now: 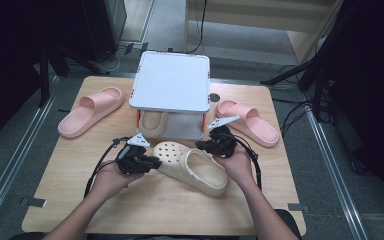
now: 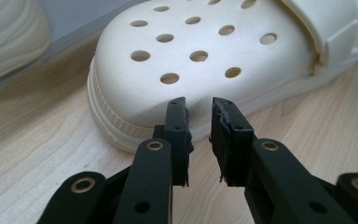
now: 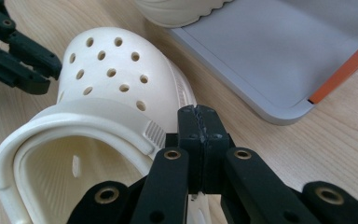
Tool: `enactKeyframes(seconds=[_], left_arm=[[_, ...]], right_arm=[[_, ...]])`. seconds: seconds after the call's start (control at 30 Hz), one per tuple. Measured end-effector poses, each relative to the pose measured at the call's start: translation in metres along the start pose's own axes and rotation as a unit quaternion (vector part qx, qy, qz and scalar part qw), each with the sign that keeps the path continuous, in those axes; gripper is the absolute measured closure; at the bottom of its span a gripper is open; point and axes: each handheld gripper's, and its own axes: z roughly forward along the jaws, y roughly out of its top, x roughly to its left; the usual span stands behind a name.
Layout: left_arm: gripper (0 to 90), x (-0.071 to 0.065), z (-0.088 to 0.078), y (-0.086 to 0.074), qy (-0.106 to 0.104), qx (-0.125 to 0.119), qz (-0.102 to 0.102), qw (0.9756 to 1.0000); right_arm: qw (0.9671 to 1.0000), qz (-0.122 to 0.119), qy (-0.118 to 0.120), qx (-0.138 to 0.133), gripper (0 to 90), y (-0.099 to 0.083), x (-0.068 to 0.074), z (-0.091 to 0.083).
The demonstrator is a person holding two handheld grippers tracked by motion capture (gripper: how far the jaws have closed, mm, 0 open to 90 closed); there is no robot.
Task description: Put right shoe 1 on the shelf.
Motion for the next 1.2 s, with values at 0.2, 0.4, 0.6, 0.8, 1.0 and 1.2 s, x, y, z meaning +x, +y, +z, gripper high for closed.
enactKeyframes(seconds=[0.2, 0.4, 0.6, 0.8, 1.0, 1.2], left_arm=[[74.4, 0.007, 0.003, 0.007, -0.004, 0.002, -0.003, 1.0000], [73.7, 0.009, 0.011, 0.015, 0.003, -0.001, 0.007, 1.0000], [73.4, 0.015, 0.016, 0.023, -0.005, -0.002, 0.001, 1.0000], [74.4, 0.019, 0.021, 0.030, -0.014, -0.001, 0.004, 0.9999], [74.8, 0.020, 0.026, 0.037, -0.016, 0.004, 0.010, 0.9998], [74.0, 0.022, 0.030, 0.044, -0.021, 0.009, 0.009, 0.9997]], right_arm=[[0.9999, 0.011, 0.005, -0.004, 90.0, -0.009, 0.004, -0.004], [0.9999, 0.012, 0.003, 0.007, 90.0, -0.018, 0.014, -0.006], [0.9997, 0.019, 0.011, 0.007, 89.1, -0.025, 0.023, -0.008], [0.9995, 0.030, 0.000, -0.002, 89.2, -0.031, 0.029, -0.010], [0.9988, 0.046, -0.011, -0.009, 89.3, -0.036, 0.034, -0.013], [0.9983, 0.052, -0.017, -0.017, 86.7, -0.041, 0.036, -0.015]])
